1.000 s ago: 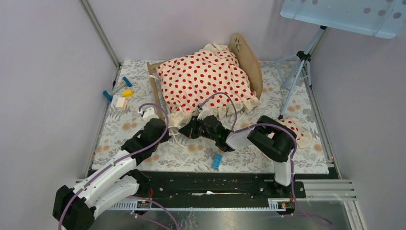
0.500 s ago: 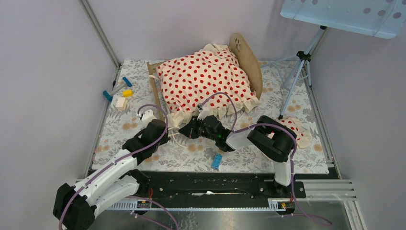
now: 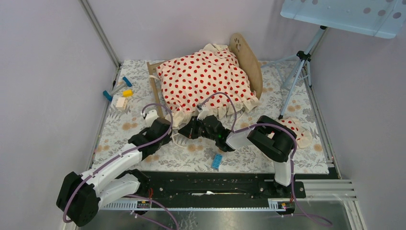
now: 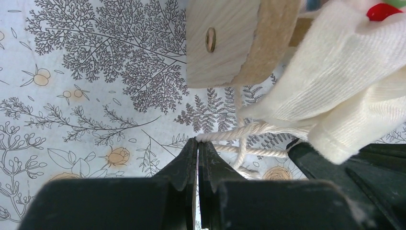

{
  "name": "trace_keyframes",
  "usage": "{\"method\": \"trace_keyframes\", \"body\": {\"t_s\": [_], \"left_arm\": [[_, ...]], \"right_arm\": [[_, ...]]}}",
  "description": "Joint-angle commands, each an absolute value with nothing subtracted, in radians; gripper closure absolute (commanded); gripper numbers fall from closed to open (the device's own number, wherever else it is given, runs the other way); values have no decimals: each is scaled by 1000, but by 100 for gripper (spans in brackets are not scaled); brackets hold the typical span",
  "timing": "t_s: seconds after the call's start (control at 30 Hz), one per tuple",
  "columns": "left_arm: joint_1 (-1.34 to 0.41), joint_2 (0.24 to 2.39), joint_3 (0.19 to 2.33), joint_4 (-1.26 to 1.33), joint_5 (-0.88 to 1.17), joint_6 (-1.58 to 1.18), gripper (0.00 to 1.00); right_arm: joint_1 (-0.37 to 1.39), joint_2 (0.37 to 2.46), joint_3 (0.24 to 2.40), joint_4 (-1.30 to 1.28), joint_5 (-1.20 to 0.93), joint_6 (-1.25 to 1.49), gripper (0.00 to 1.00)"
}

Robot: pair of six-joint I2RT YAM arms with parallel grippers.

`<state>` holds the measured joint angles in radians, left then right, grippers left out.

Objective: Set up the pet bed
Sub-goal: Tie the ropes to the bed frame.

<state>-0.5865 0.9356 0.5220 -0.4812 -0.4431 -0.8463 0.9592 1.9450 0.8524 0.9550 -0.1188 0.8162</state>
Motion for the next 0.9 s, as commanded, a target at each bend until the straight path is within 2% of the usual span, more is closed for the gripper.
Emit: {"method": "trace_keyframes", "body": {"t_s": [0.0, 0.87], "left_arm": [[-580, 982, 593, -479, -465, -817, 100], [-580, 1026, 668, -409, -393, -760, 100]], "right_arm": [[959, 1904, 853, 1013, -155, 795, 93], [965, 1871, 843, 1000, -167, 744, 93]]}}
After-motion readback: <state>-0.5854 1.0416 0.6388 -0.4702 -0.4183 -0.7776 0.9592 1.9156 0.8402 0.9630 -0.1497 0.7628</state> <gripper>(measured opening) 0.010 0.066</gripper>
